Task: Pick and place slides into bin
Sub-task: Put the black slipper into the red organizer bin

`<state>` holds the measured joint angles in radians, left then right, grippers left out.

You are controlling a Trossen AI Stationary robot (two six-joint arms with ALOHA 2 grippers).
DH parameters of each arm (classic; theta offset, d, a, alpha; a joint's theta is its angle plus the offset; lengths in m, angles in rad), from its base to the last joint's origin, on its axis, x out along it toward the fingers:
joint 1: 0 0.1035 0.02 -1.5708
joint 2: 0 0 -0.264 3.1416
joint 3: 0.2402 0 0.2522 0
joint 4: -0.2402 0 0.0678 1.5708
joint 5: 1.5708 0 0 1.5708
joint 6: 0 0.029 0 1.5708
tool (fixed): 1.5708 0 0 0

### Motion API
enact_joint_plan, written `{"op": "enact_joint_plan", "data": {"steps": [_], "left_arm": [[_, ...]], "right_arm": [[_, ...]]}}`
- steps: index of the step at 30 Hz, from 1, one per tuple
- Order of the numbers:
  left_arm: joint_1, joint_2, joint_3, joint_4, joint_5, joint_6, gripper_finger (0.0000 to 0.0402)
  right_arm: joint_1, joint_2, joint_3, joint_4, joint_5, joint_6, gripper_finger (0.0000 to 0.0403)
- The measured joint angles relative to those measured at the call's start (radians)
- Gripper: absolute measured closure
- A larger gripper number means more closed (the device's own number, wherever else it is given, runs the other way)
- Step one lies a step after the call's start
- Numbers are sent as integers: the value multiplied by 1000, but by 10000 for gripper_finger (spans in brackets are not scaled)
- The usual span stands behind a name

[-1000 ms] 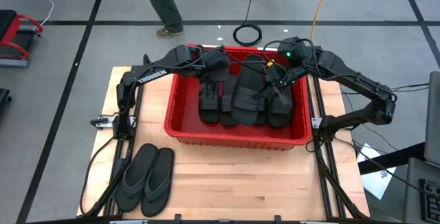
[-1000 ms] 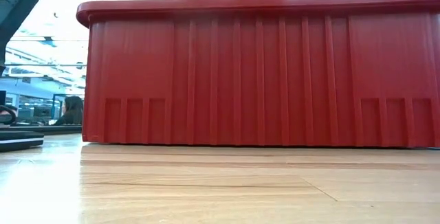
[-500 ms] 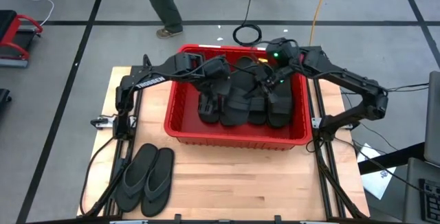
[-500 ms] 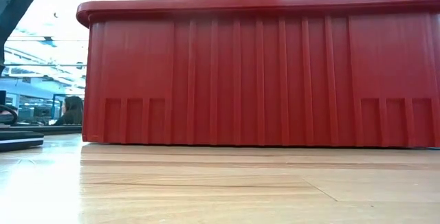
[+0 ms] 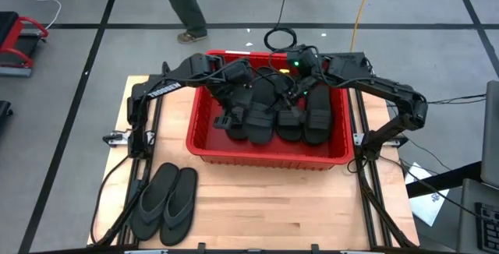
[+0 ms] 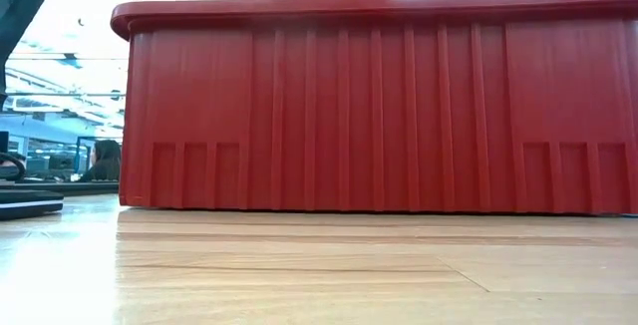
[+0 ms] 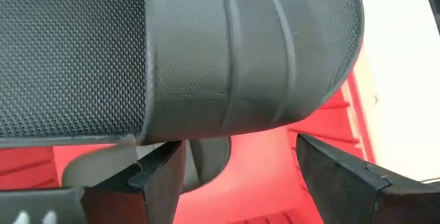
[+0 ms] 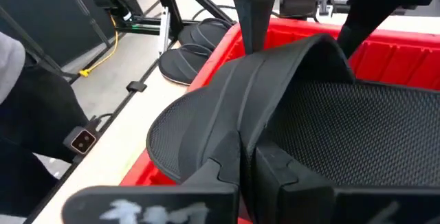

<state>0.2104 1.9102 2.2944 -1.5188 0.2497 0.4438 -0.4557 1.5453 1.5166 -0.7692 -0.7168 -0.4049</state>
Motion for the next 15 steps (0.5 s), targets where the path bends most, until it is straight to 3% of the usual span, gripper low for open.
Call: {"op": "enact_joint_plan", "data": {"steps": [5, 12, 15], "left_arm": [[16, 0, -5, -50, 75, -16, 135], [23, 1, -8, -38, 313, -66, 135], [21, 1, -8, -40, 313, -57, 135]], "right_arm": [[-12, -2, -1, 44, 37, 10, 401], [-47, 3, -2, 63, 110, 11, 401], [-53, 5, -2, 57, 67, 12, 401]]}}
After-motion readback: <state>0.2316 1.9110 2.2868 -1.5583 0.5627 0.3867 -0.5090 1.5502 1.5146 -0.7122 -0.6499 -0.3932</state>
